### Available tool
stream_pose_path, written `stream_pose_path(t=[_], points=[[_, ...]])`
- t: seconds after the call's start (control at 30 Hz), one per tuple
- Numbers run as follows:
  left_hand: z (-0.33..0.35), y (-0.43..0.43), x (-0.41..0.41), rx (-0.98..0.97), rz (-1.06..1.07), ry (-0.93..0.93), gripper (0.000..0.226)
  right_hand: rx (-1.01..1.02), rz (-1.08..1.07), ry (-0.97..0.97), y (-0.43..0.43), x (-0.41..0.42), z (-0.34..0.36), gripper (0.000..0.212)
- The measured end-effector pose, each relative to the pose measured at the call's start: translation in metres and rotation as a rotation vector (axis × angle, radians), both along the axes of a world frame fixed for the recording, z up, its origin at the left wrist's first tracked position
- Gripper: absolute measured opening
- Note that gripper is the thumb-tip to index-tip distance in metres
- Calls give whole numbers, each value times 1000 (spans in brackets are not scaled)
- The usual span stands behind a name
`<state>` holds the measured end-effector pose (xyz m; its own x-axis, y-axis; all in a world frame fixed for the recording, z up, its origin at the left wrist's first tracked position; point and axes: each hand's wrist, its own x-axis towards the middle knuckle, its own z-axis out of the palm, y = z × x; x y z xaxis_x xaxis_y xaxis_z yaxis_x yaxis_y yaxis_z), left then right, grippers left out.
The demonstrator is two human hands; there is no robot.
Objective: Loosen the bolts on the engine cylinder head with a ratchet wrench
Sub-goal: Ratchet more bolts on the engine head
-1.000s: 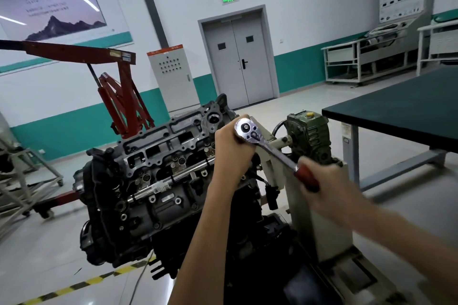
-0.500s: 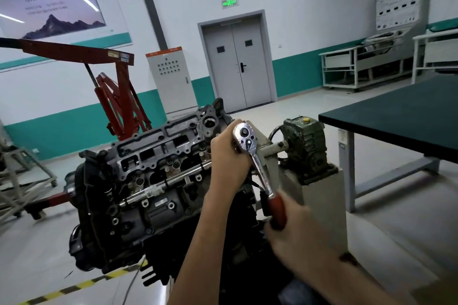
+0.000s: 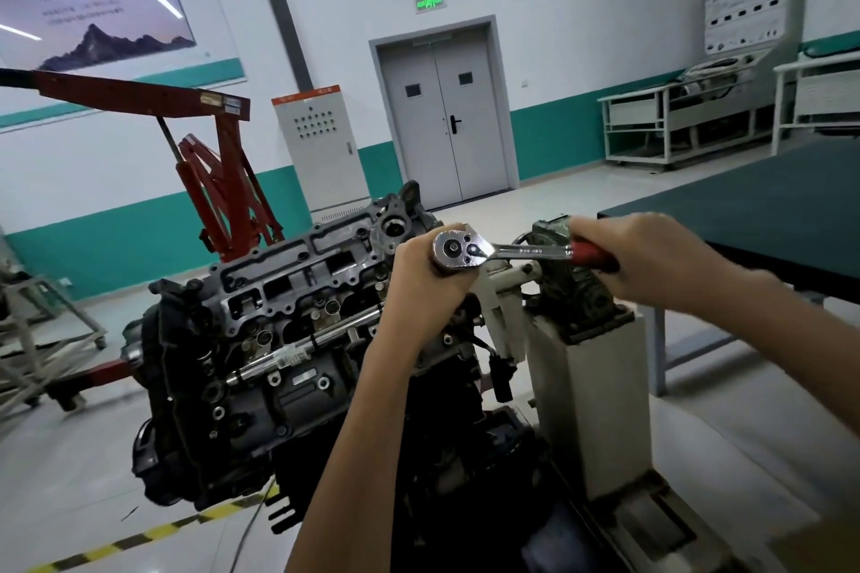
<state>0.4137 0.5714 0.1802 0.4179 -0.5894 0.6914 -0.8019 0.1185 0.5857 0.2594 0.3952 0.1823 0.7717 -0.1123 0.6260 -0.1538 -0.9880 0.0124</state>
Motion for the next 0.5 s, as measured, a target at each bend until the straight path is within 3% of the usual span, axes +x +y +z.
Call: stream_pose_path(t=[0.1, 0.23, 0.4, 0.5], points=[[1, 2, 0, 1, -8, 2, 38, 15, -19, -8, 0, 7, 0, 31], [-6, -1, -6, -129, 34, -53, 39, 392, 16, -63, 42, 5, -60, 31], [-18, -16, -10, -291, 94, -10, 31, 852, 152, -304, 137, 23, -104, 27], [-16, -13, -8, -240, 26, 0, 42, 959, 187, -337, 150, 29, -107, 29]])
